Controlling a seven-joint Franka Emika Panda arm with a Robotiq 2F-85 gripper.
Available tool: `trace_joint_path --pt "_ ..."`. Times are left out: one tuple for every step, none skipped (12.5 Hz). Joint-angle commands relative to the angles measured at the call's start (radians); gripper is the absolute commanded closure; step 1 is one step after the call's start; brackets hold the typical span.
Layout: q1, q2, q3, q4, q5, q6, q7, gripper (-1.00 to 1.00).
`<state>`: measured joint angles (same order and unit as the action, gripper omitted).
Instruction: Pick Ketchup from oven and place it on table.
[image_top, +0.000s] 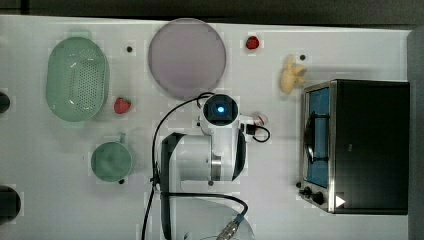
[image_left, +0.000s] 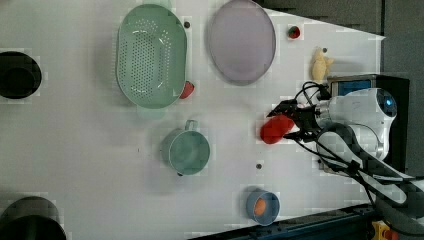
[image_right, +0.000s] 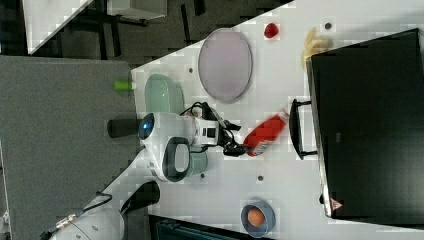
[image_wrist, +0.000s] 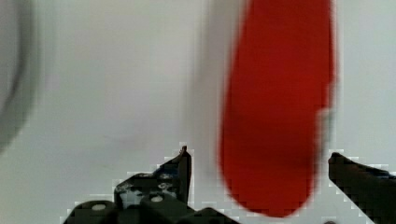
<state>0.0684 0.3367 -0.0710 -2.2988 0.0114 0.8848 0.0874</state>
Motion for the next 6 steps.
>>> trace_joint_path --pt "0.008 -0.099 -0.018 0.045 0.002 -0.019 0.07 -1.0" --pt "0.008 -0.141 -0.018 0.065 0.002 -0.044 0.075 -1.0" --pt "0.008 -0.186 -0.018 0.096 0.002 -0.08 0.076 -1.0" --pt "0.008 -0.231 -0.018 0.134 0.001 -0.131 0.076 -1.0" --pt "0.008 -0.271 -0.018 0.18 0.001 -0.187 0.075 -1.0" --pt "0.007 -0.302 -0.019 0.235 0.001 -0.243 0.075 -1.0"
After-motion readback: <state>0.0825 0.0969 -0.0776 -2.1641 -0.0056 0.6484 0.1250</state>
